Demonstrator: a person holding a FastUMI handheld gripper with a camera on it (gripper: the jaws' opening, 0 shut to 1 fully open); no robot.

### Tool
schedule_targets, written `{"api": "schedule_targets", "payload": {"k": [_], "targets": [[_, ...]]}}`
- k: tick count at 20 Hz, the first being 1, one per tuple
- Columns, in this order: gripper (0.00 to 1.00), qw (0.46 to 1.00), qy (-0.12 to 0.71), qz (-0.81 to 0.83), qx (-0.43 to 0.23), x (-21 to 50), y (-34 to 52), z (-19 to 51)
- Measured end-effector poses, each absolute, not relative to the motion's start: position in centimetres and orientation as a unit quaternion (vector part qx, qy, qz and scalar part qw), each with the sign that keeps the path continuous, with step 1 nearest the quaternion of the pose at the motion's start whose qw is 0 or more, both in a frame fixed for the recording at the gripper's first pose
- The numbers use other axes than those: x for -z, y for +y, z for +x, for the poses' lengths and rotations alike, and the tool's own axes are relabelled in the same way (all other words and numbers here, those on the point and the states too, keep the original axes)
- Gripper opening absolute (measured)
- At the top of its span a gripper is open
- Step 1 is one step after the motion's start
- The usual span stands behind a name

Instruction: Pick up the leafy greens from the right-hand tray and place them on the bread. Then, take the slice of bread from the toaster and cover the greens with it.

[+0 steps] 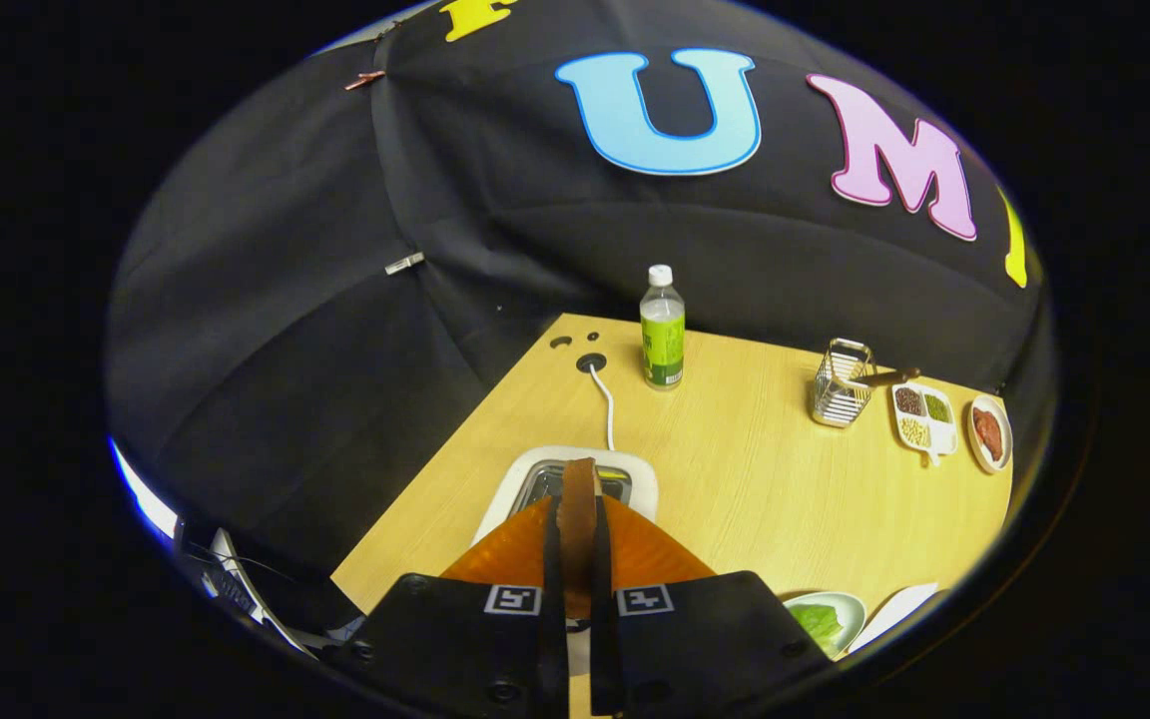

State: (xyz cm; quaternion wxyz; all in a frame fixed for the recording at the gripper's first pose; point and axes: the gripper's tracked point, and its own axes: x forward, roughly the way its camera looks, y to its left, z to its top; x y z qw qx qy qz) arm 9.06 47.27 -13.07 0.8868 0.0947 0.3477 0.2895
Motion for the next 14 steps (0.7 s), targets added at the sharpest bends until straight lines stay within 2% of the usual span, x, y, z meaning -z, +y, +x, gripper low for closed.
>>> {"api": "schedule_targets", "payload": {"k": [8, 14], "targets": [[0.13, 0.891, 0.295, 0.176, -0.297, 5.1, 40.3, 9.5], [0.13, 0.898, 0.280, 0.206, -0.269, 4.2, 31.8, 8.8]]}}
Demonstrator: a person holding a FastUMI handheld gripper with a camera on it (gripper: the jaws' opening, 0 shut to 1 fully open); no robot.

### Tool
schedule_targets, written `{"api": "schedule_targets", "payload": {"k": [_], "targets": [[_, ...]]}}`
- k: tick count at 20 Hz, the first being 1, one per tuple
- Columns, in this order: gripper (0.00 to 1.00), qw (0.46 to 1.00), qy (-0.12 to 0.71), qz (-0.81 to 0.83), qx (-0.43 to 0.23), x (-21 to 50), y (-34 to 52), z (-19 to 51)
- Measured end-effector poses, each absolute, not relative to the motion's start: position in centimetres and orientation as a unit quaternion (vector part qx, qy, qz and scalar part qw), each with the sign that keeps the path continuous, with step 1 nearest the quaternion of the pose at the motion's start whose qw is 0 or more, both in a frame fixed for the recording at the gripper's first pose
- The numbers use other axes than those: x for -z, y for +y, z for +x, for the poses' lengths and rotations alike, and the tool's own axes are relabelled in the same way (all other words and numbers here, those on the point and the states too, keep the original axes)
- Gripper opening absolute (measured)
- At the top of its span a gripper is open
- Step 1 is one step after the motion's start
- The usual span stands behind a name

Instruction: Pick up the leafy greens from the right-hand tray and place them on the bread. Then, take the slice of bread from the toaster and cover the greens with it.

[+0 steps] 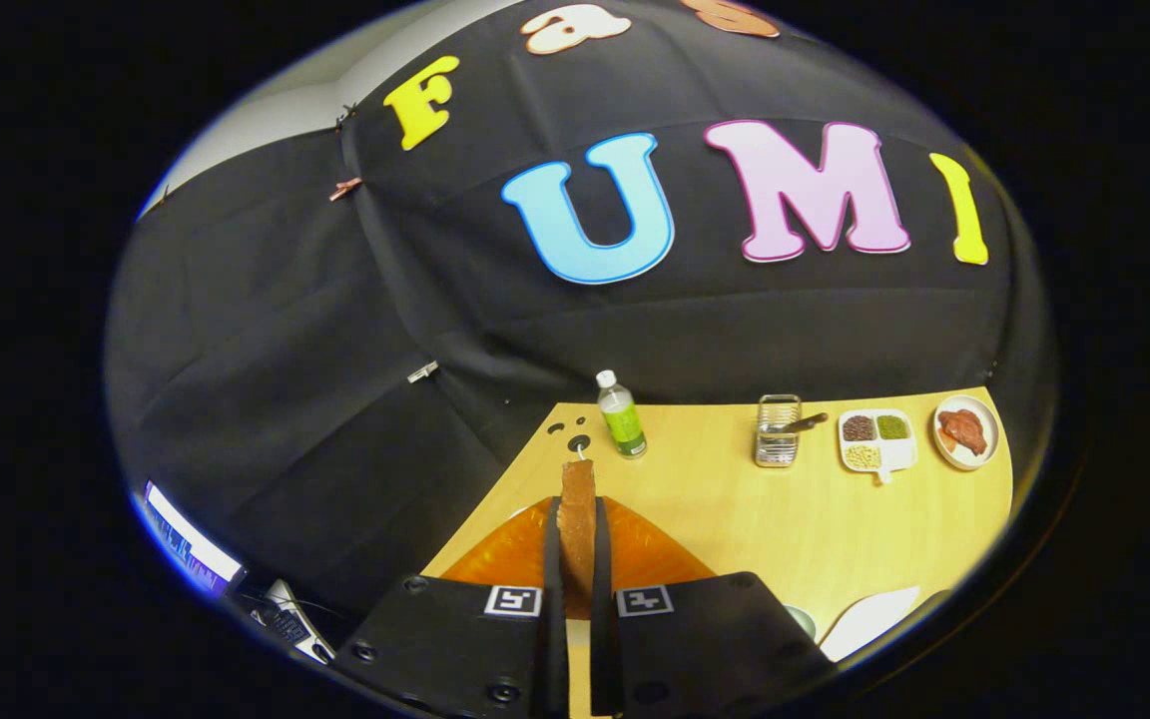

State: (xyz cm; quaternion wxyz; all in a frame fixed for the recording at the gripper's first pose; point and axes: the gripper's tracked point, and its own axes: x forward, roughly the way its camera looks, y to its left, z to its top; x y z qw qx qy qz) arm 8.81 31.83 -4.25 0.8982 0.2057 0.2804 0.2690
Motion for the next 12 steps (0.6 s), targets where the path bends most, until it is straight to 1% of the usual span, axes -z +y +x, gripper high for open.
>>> {"api": "schedule_targets", "payload": {"k": [3, 6, 9, 12], "targets": [[0.13, 0.901, 0.282, 0.203, -0.261, 6.0, 28.2, 7.2], [0.13, 0.904, 0.301, 0.186, -0.239, 9.9, 24.9, 5.6], [0.13, 0.897, 0.330, 0.194, -0.221, 15.1, 23.4, 3.9], [0.13, 0.877, 0.367, 0.220, -0.217, 19.3, 23.7, 2.1]]}}
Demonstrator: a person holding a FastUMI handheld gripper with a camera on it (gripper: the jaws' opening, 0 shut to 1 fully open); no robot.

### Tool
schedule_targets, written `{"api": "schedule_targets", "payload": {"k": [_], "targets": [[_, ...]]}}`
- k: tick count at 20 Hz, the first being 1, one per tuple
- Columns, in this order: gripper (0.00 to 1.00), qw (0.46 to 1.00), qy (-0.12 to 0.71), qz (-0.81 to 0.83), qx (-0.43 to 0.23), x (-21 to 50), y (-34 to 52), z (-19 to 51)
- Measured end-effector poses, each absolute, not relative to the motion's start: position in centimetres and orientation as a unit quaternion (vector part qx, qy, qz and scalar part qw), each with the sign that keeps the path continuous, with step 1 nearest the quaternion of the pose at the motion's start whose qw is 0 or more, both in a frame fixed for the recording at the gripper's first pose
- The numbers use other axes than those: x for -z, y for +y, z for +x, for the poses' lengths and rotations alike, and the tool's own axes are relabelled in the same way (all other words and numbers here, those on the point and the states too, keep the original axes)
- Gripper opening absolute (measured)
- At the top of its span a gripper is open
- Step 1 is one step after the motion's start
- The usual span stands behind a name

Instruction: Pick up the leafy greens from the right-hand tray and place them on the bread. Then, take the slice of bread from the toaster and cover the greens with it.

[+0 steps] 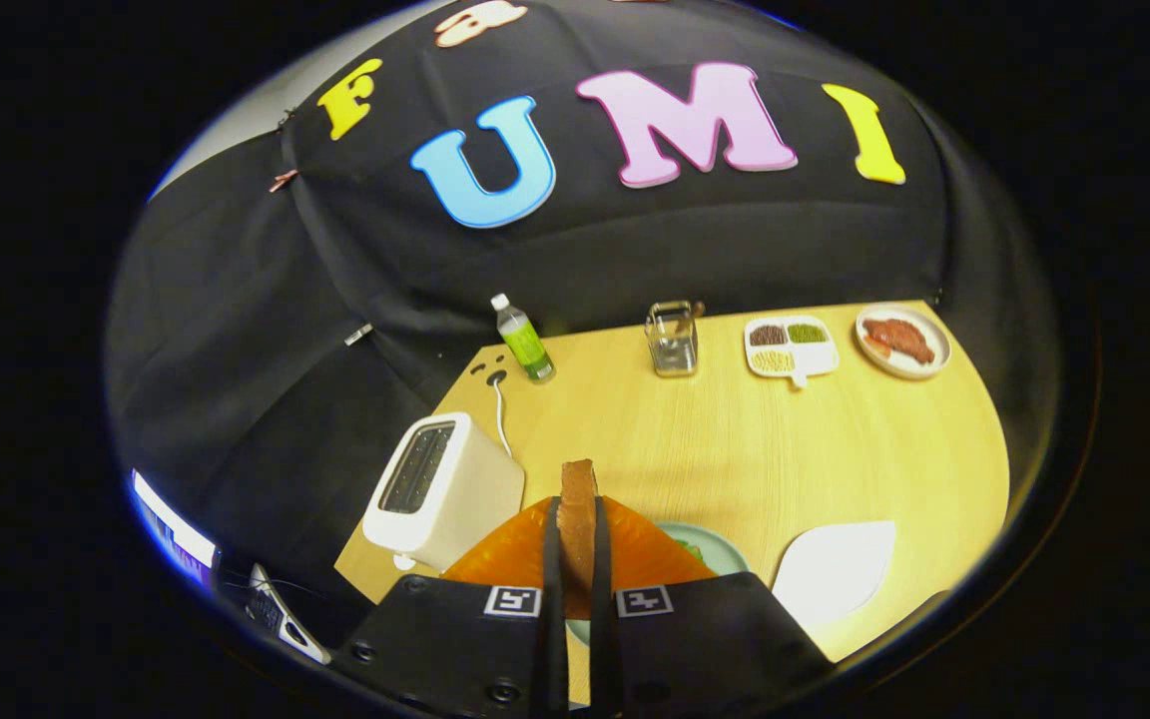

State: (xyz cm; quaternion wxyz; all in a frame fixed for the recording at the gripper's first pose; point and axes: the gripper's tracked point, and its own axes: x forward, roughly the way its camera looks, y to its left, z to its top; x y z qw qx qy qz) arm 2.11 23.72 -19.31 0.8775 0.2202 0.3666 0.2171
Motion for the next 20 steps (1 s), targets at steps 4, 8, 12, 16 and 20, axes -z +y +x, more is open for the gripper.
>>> {"api": "schedule_targets", "payload": {"k": [4, 8, 12, 16, 20], "targets": [[0.13, 0.853, 0.400, 0.247, -0.227, 23.2, 25.2, 0.7], [0.13, 0.841, 0.419, 0.257, -0.227, 26.2, 25.5, 0.3], [0.13, 0.842, 0.438, 0.233, -0.210, 30.2, 24.1, 0.6], [0.13, 0.852, 0.458, 0.167, -0.190, 34.2, 22.0, 0.8], [0.14, 0.857, 0.463, 0.128, -0.186, 35.7, 21.7, 0.7]]}}
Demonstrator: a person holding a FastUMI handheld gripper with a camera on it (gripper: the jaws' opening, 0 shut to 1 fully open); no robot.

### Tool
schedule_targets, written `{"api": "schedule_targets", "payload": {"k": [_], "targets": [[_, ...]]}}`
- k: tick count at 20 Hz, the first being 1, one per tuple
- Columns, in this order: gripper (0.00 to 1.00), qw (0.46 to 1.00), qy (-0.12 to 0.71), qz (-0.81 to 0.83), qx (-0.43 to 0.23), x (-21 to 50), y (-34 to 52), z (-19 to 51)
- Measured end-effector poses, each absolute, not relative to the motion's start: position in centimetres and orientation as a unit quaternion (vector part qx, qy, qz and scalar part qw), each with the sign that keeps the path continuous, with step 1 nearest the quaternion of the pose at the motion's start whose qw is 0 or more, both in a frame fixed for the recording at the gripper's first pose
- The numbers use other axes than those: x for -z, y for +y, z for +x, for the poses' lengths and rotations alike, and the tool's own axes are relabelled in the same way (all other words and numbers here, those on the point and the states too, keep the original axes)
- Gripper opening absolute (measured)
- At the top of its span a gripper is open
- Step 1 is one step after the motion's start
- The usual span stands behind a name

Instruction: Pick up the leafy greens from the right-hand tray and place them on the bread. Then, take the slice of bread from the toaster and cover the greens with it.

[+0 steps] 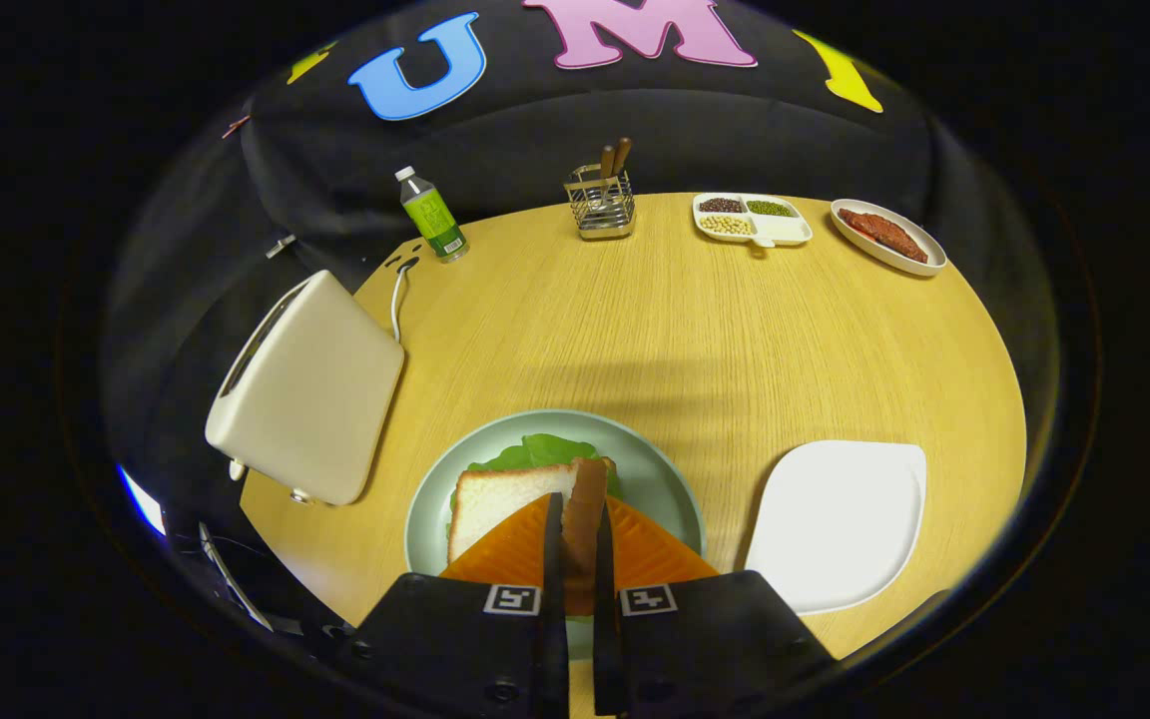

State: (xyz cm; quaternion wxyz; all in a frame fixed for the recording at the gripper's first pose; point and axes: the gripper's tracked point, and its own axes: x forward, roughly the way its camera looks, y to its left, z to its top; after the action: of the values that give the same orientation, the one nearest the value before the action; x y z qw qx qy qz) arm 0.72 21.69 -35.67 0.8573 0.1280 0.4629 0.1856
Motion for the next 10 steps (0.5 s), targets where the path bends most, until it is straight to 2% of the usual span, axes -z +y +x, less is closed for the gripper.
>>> {"api": "schedule_targets", "payload": {"k": [3, 4, 5, 6, 10], "targets": [[0.23, 0.860, 0.465, 0.096, -0.184, 36.2, 21.4, 0.6], [0.23, 0.863, 0.466, 0.081, -0.177, 36.4, 20.8, 0.7], [0.35, 0.863, 0.468, 0.072, -0.176, 36.8, 20.6, 0.6], [0.38, 0.864, 0.470, 0.059, -0.171, 37.0, 20.2, 0.6], [0.66, 0.878, 0.452, -0.020, -0.157, 37.0, 18.2, 1.1]]}}
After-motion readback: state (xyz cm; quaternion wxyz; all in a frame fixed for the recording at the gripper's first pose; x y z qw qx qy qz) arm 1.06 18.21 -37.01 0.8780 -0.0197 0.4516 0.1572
